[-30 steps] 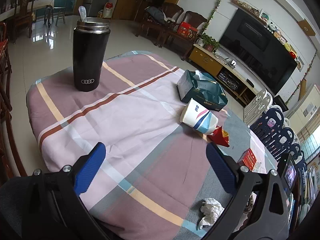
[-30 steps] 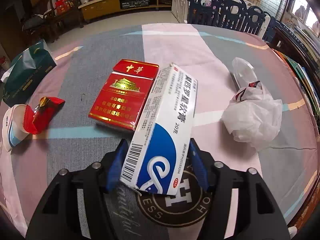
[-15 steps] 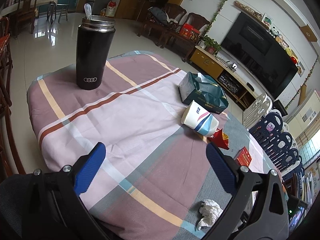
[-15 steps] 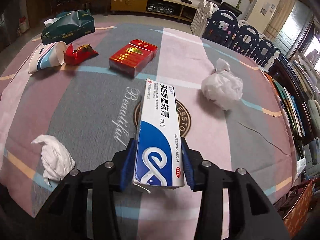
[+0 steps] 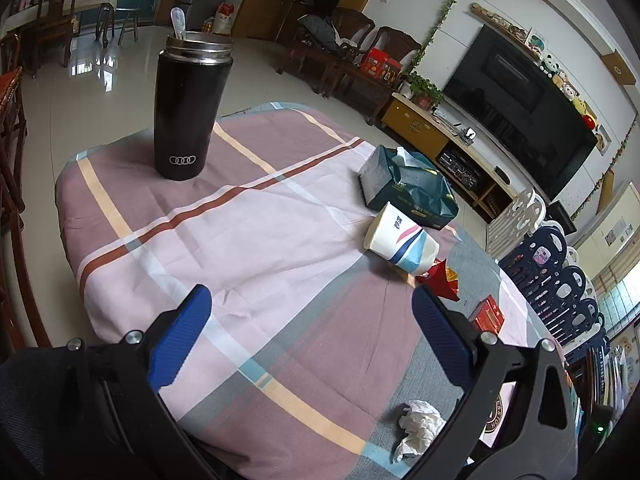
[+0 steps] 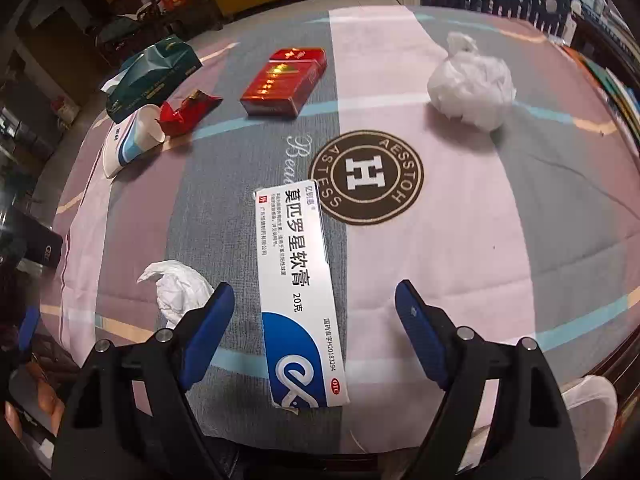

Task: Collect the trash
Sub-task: 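Grasp the white medicine box with the right tool while the left tool grasps the crumpled white tissue, then carry the box and tissue over the wastebasket and release the box from the right tool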

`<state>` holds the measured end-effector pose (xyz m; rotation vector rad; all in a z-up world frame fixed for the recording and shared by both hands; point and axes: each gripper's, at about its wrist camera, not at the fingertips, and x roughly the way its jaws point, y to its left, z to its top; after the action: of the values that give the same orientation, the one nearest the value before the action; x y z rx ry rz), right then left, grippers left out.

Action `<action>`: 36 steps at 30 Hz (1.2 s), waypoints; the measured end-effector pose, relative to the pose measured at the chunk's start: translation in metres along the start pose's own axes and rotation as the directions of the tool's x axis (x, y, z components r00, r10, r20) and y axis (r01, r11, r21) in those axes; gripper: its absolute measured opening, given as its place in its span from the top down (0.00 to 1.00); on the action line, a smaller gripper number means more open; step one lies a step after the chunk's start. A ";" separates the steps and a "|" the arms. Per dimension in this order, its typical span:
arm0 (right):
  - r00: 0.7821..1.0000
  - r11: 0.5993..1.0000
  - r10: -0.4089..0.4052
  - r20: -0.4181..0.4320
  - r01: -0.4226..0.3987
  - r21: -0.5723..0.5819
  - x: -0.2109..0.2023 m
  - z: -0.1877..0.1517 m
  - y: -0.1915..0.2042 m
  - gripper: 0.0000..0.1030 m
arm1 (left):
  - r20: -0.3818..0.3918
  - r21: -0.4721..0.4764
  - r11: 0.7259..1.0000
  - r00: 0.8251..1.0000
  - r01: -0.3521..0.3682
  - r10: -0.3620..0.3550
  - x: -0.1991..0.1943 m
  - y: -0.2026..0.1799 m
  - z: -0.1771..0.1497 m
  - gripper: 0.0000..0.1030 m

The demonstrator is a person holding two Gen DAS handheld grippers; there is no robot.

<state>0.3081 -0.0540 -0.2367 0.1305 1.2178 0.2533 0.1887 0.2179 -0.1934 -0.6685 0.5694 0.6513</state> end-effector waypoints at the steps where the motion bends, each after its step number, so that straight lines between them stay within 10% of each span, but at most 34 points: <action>1: 1.000 1.000 -0.007 -0.007 0.007 0.012 0.004 -0.001 0.000 0.21 | 0.000 0.000 1.000 1.000 0.000 0.000 0.000 0.000 0.000 0.03; 10: 0.993 0.975 -0.114 0.038 0.119 -0.188 0.009 -0.019 0.032 0.62 | -0.076 0.141 0.986 0.994 0.085 -0.075 0.008 -0.025 -0.006 0.03; 16: 0.985 0.987 -0.138 0.107 0.145 -0.064 -0.024 -0.020 -0.004 0.62 | -0.268 0.400 0.867 0.943 0.296 -0.198 0.015 -0.083 -0.038 0.04; 24: 0.979 0.994 -0.105 0.175 0.103 0.025 -0.080 -0.033 -0.046 0.62 | -0.494 0.585 0.748 0.869 0.314 0.021 0.059 -0.129 -0.119 0.17; 30: 0.979 0.997 -0.068 0.191 0.058 0.057 -0.096 -0.049 -0.049 0.62 | -0.491 0.556 0.755 0.870 0.348 -0.040 0.054 -0.124 -0.116 0.74; 36: 0.970 0.997 -0.063 0.234 0.052 0.051 -0.124 -0.059 -0.050 0.62 | -0.328 0.548 0.773 0.932 0.321 -0.155 0.016 -0.117 -0.092 0.79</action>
<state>0.2192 -0.1371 -0.1562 0.1591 0.9900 0.1548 0.2564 0.0872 -0.2200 -0.2185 0.8735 0.1089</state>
